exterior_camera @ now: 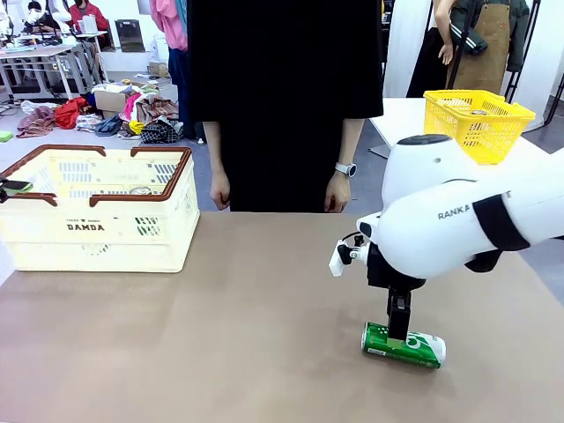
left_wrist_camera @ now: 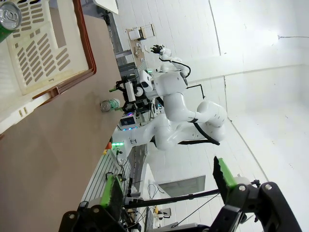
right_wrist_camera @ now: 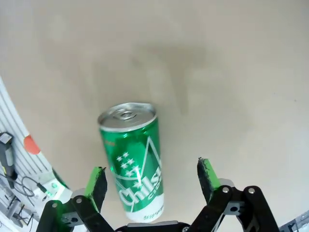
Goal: Place the drinks into the Shopping basket.
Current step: Pick up one drink and place it into the Shopping basket.
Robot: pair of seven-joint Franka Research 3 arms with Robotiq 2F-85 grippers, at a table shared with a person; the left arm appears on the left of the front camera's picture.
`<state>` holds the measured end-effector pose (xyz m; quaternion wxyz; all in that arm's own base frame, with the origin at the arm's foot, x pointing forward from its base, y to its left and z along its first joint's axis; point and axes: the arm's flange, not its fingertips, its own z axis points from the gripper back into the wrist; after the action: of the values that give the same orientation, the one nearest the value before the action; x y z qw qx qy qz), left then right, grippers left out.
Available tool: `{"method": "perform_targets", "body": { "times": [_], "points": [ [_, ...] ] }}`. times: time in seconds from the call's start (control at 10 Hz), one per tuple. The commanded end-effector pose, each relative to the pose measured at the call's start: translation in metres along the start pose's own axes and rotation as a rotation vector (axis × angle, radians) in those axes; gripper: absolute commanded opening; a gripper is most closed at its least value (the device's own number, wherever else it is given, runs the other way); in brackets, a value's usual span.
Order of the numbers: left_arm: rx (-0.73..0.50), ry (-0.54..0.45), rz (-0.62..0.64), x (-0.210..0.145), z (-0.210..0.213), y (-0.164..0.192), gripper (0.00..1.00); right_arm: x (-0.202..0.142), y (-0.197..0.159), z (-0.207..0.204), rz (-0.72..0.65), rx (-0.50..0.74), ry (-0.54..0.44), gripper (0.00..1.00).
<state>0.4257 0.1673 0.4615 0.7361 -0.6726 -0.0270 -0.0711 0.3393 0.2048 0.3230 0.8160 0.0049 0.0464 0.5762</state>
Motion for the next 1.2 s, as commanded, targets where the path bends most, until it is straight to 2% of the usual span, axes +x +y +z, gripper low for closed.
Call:
{"method": "perform_targets", "body": {
  "times": [0.0, 0.3, 0.5, 0.7, 0.8, 0.9, 1.1],
  "points": [
    [-0.012, 0.002, 0.006, -0.003, -0.001, -0.004, 1.00, -0.036, 0.022, -0.036, -0.021, -0.066, 0.005, 1.00],
    [-0.012, 0.002, 0.006, -0.003, -0.001, -0.004, 1.00, -0.048, 0.024, -0.052, -0.039, -0.020, 0.020, 1.00],
    [-0.012, 0.002, 0.006, -0.003, -0.001, -0.004, 1.00, -0.042, 0.011, -0.029, -0.007, 0.012, 0.026, 1.00],
    [-0.012, 0.002, 0.006, -0.003, -0.001, -0.004, 1.00, -0.041, 0.011, -0.029, -0.014, 0.029, 0.022, 1.00],
    [-0.012, 0.002, 0.006, -0.003, -0.001, -0.004, 1.00, -0.040, 0.011, -0.031, -0.020, 0.041, 0.037, 0.40],
    [-0.012, 0.002, 0.006, -0.003, -0.001, -0.004, 1.00, -0.040, 0.012, -0.030, -0.020, 0.045, 0.037, 0.00],
    [-0.012, 0.002, 0.006, -0.003, -0.001, -0.004, 1.00, -0.038, 0.012, -0.031, -0.016, 0.059, 0.041, 0.00]
  ]
}}
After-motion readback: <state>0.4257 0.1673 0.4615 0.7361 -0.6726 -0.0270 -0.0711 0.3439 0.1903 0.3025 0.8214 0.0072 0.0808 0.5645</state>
